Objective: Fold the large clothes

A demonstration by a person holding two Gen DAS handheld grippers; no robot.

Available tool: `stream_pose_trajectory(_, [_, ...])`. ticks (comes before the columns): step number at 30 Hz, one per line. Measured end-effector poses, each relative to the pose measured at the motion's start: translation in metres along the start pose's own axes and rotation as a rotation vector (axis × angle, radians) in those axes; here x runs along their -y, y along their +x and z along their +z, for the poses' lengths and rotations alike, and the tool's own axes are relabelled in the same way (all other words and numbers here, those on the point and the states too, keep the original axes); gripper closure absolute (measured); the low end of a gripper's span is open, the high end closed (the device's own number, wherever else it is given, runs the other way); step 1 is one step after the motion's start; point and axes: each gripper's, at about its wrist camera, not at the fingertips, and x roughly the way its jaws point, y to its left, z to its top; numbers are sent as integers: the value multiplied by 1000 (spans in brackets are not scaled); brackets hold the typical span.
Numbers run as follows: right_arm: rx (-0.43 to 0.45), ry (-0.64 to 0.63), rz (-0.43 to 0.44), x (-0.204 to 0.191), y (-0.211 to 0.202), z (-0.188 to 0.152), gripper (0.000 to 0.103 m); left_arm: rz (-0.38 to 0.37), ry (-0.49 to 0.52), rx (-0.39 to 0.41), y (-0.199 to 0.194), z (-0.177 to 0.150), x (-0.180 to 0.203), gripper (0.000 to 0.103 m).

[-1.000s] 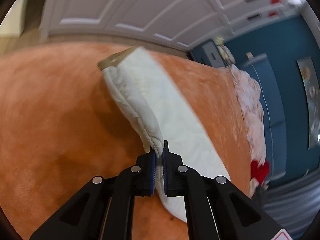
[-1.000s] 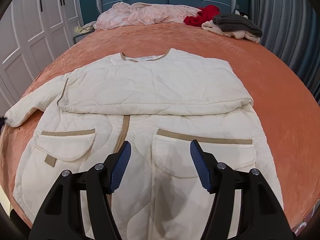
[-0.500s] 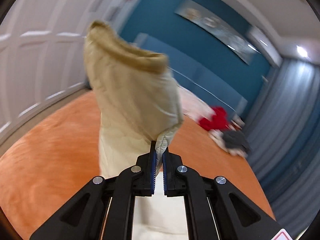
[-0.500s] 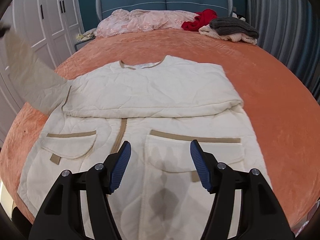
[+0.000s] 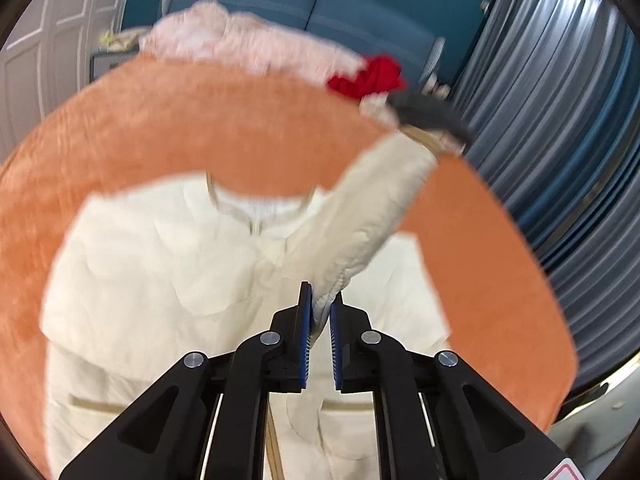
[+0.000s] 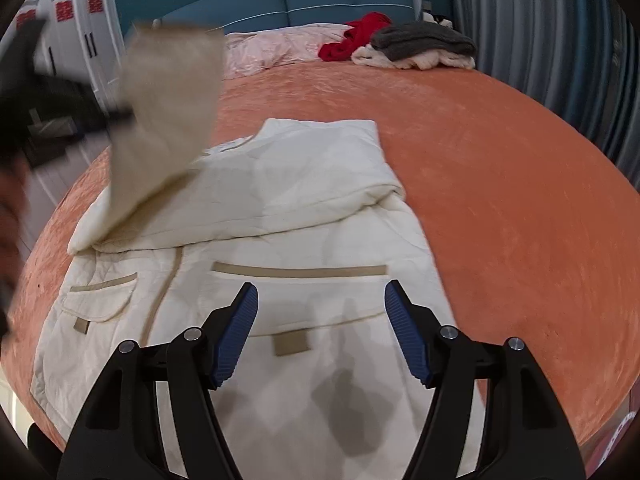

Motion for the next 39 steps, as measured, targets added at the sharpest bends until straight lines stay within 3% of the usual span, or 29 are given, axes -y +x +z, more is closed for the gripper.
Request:
stream_pose_trajectory(3, [-2, 17, 5, 9, 2, 0, 39, -24, -98, -76, 26, -22, -13, 71])
stream_pose_trajectory(8, [7, 36, 24, 18, 8, 11, 37, -145, -256, -72, 14, -44, -47, 54])
stream_pose_trajectory(10, [12, 66, 52, 20, 12, 20, 37, -144, -278, -40, -3, -53, -60, 49])
stream_pose_trajectory(13, [26, 115, 93, 22, 17, 35, 36, -122, -374, 0, -23, -57, -96, 47])
stream_pose_trajectory(17, [10, 204, 172, 24, 35, 57, 28, -60, -530, 34, -32, -61, -154, 47])
stream_pose_trajectory(25, [-104, 246, 168, 10, 91, 66, 28, 54, -717, 56, -16, -58, -231, 47])
stream_pose_trajectory(28, [-152, 228, 167, -1, 107, 64, 51, 56, -755, 56, -7, -55, -245, 53])
stream_pose_trajectory(29, [-166, 214, 171, -6, 111, 65, 64, 57, -760, 54, -5, -53, -248, 59])
stream_pose_trajectory(31, [-148, 177, 144, -13, 108, 69, 89, 75, -747, 46, -4, -51, -251, 87])
stream_pose_trajectory(32, [-122, 145, 153, -18, 102, 76, 98, 82, -734, 48, -5, -48, -252, 94])
stream_pose_trajectory(34, [-10, 94, 175, -28, 73, 98, 100, 108, -678, 90, -16, -36, -245, 99])
stream_pose_trajectory(39, [250, -41, 161, -52, 8, 140, 100, 179, -502, 243, -51, -9, -213, 99])
